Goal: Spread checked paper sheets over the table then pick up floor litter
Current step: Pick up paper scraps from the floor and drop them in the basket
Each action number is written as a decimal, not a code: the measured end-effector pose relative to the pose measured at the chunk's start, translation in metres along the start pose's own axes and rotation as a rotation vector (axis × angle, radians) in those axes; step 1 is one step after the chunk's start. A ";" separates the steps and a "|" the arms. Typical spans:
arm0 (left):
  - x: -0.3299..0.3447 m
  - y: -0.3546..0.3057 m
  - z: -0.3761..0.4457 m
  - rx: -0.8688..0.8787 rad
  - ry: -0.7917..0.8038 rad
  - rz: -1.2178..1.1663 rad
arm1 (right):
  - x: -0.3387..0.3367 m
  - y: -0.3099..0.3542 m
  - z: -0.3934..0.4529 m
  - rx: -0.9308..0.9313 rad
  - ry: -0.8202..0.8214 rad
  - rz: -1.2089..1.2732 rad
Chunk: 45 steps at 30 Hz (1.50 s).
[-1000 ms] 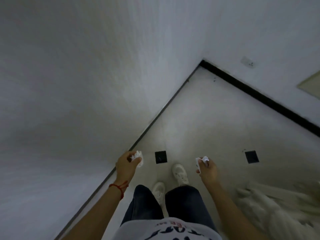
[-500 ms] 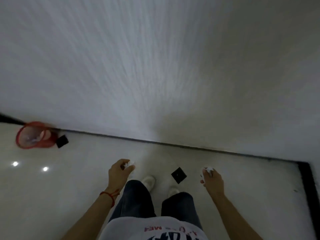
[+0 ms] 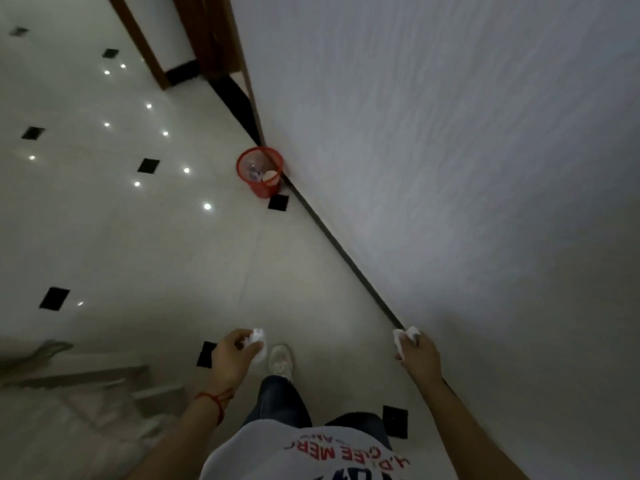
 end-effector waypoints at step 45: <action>-0.265 -0.187 0.645 -0.224 -0.065 -0.035 | 0.414 0.543 0.373 -0.025 0.143 -0.241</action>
Point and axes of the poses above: each hand's wrist, its own z-axis towards the middle knuckle, its own x-axis out of the palm, y = z × x, the point moved 1 cm from there along z, towards the middle knuckle, and after that the axes turned 4 degrees about z, right-handed, at the moved point
